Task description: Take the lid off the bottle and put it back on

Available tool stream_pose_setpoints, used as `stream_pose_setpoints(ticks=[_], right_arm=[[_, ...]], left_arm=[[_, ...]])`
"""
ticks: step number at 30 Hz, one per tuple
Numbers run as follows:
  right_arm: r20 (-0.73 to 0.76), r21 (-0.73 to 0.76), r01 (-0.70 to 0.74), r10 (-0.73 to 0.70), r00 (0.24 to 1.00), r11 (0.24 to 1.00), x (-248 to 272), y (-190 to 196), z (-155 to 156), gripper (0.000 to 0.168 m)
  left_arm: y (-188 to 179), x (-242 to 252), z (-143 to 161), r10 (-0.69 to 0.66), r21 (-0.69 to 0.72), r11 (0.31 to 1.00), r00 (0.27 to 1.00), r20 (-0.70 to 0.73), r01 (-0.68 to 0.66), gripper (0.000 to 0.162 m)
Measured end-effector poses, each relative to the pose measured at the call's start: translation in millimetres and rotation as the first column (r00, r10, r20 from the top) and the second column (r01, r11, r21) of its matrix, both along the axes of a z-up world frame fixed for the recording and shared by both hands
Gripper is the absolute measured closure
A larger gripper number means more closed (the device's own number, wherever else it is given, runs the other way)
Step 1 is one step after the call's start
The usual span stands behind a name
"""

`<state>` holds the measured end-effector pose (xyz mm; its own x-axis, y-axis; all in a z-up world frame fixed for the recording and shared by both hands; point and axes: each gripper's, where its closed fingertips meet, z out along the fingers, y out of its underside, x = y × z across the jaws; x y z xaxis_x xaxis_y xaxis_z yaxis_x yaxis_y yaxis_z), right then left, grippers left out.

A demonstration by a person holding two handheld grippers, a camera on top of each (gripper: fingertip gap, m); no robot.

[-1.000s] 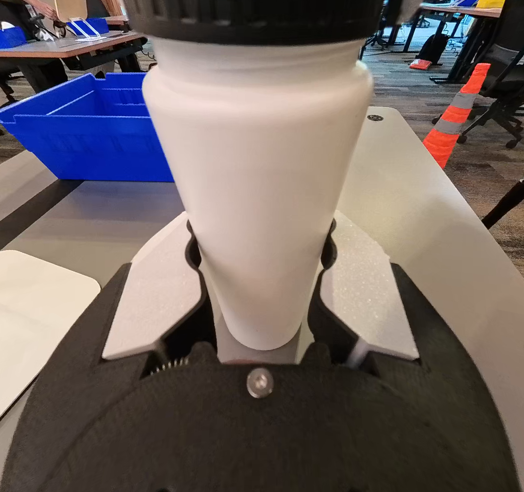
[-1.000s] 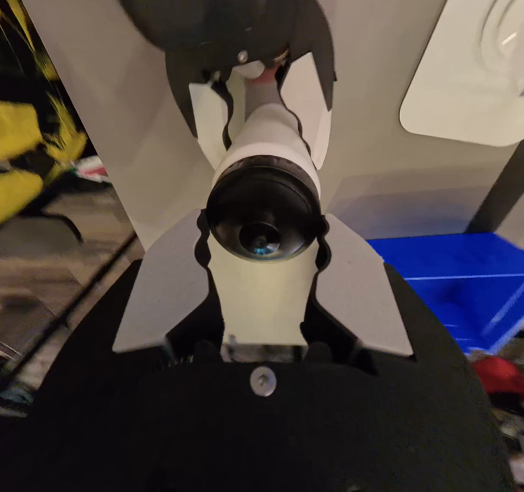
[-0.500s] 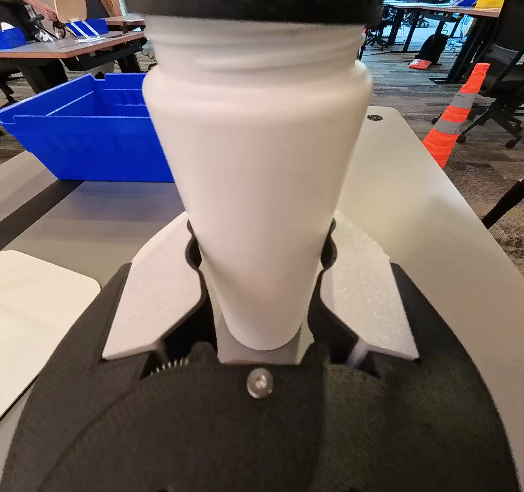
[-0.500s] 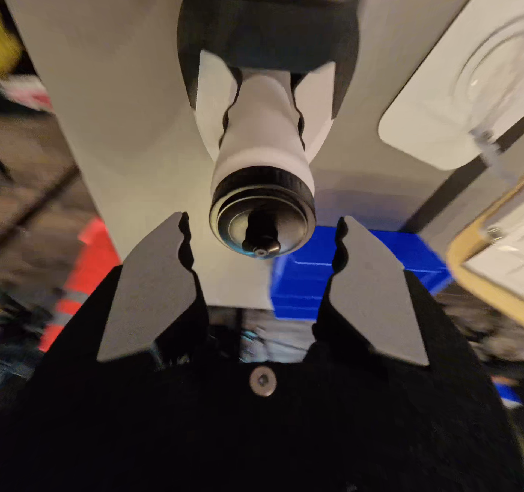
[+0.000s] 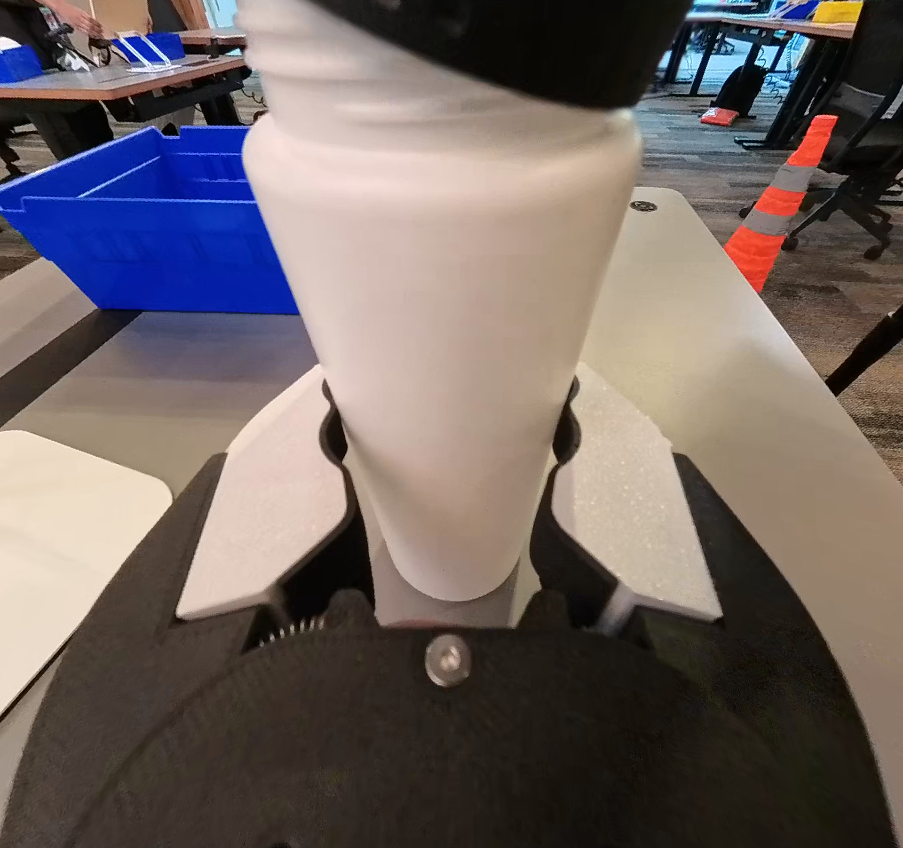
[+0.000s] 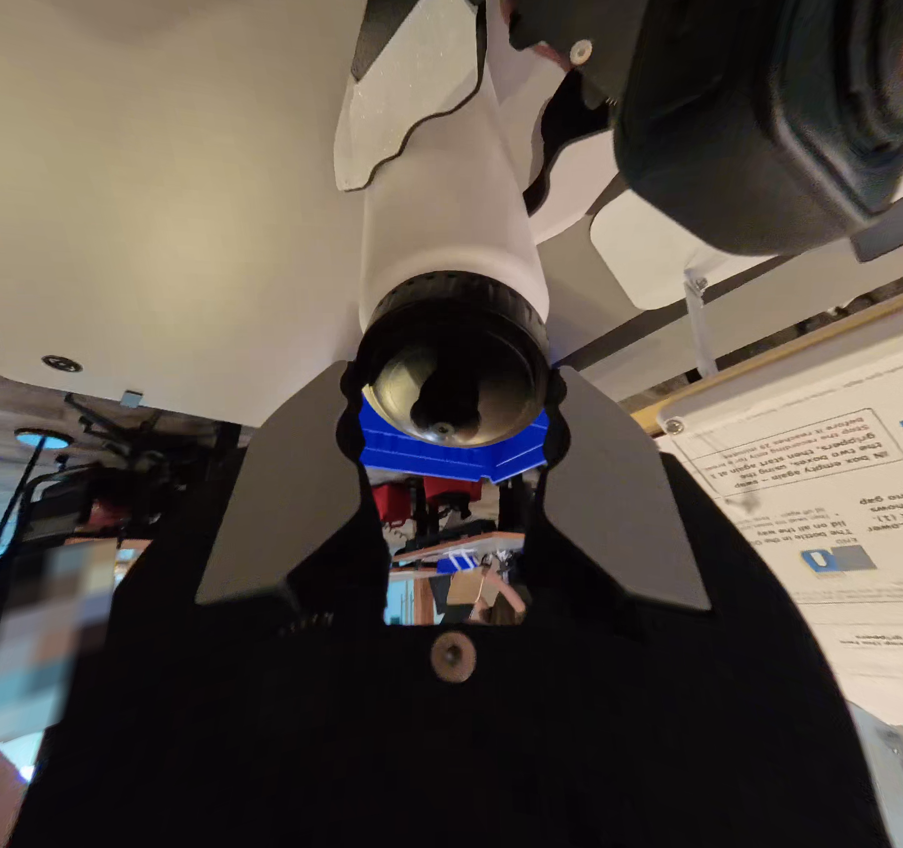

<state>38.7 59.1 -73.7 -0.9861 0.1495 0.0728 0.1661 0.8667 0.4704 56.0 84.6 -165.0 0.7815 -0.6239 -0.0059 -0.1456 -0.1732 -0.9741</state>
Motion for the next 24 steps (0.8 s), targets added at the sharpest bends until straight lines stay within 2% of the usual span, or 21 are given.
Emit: stream_pose_setpoints(ticks=[3, 6, 8, 11, 13, 14, 17, 20, 24], right_arm=[[-0.081, -0.137, 0.096, -0.108, 0.991, 0.986, -5.5, 0.4, 16.4, 0.095], [-0.219, -0.306, 0.248, -0.322, 0.921, 0.919, -11.7, 26.7, 45.5, 0.096], [-0.317, -0.384, 0.364, -0.492, 0.811, 0.848, -11.6, 69.3, 63.0, 0.095], [-0.377, -0.454, 0.581, -0.736, 0.562, 0.676, 5.3, 157.7, 64.1, 0.095], [-0.316, -0.49, 0.702, -0.856, 0.41, 0.517, 22.7, 205.8, 40.8, 0.095], [-0.313, -0.484, 0.744, -0.885, 0.345, 0.461, 29.5, 230.7, 26.9, 0.095], [-0.197, -0.486, 0.829, -0.958, 0.207, 0.278, 43.4, 271.9, -26.1, 0.095], [-0.097, -0.433, 0.881, -0.982, 0.164, 0.19, 48.4, 290.6, -80.9, 0.095], [-0.017, -0.403, 0.904, -0.989, 0.15, 0.144, 40.3, 303.2, -143.0, 0.094]], left_arm=[[-0.1, -0.4, 0.0, 0.003, 0.0, 1.0, 1.0, -0.005, -0.003, 0.077], [0.0, 0.5, 0.1, 0.003, 0.002, 1.0, 1.0, -0.005, -0.003, 0.077], [0.0, 0.6, 0.1, 0.003, 0.003, 1.0, 1.0, -0.004, -0.003, 0.077], [0.2, 1.0, 0.2, 0.004, 0.005, 1.0, 1.0, -0.005, -0.004, 0.077], [0.3, 1.1, 0.2, 0.005, 0.006, 1.0, 1.0, -0.005, -0.005, 0.077], [0.2, 1.2, 0.2, 0.005, 0.007, 1.0, 1.0, -0.005, -0.005, 0.077], [0.2, 1.6, 0.4, 0.003, 0.01, 1.0, 1.0, 0.0, -0.003, 0.076], [0.1, 1.5, 0.4, 0.002, 0.011, 1.0, 1.0, 0.001, -0.002, 0.076], [0.0, 1.7, 0.5, -0.001, 0.013, 1.0, 1.0, 0.004, 0.001, 0.076]])
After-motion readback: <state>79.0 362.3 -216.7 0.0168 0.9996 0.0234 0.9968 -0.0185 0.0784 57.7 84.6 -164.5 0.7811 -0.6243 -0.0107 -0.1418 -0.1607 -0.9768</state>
